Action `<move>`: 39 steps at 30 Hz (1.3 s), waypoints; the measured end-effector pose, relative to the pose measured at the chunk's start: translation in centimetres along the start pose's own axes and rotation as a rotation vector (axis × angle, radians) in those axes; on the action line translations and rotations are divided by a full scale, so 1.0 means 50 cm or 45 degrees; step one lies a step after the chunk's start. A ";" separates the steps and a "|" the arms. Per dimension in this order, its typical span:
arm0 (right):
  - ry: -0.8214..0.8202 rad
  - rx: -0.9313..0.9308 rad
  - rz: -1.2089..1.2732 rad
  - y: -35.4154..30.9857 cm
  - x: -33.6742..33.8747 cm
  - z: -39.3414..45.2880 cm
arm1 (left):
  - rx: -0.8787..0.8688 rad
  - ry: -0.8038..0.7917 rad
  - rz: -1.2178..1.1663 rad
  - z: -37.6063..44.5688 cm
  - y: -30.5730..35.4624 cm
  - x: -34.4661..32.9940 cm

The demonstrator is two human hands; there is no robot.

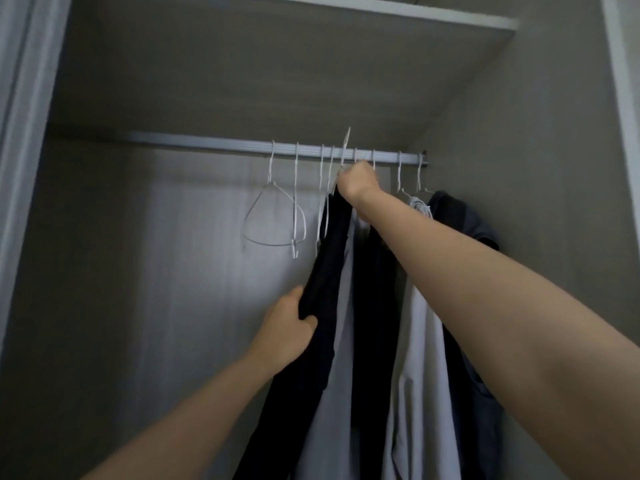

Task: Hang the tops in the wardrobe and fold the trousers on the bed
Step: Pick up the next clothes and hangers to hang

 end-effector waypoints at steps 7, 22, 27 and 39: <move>-0.104 -0.010 -0.192 0.027 -0.010 0.000 | 0.108 -0.118 -0.009 -0.047 -0.071 0.018; -0.281 0.161 -1.097 0.062 -0.022 -0.129 | 0.049 -0.019 -0.069 -0.112 -0.079 0.014; -0.199 0.285 -0.778 0.067 0.018 -0.162 | 0.019 0.007 -0.053 -0.140 -0.065 -0.019; -0.447 0.297 -0.175 0.161 0.030 -0.363 | 0.222 0.149 0.013 -0.283 0.050 -0.014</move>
Point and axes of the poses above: each hand's wrist, its own z-axis towards the middle knuckle, its own x-axis out of the back of the hand, y = z × x, the point moved 9 cm from there along z, towards the middle knuckle, and after that the axes turned 7 degrees about z, right-handed, at the moved point
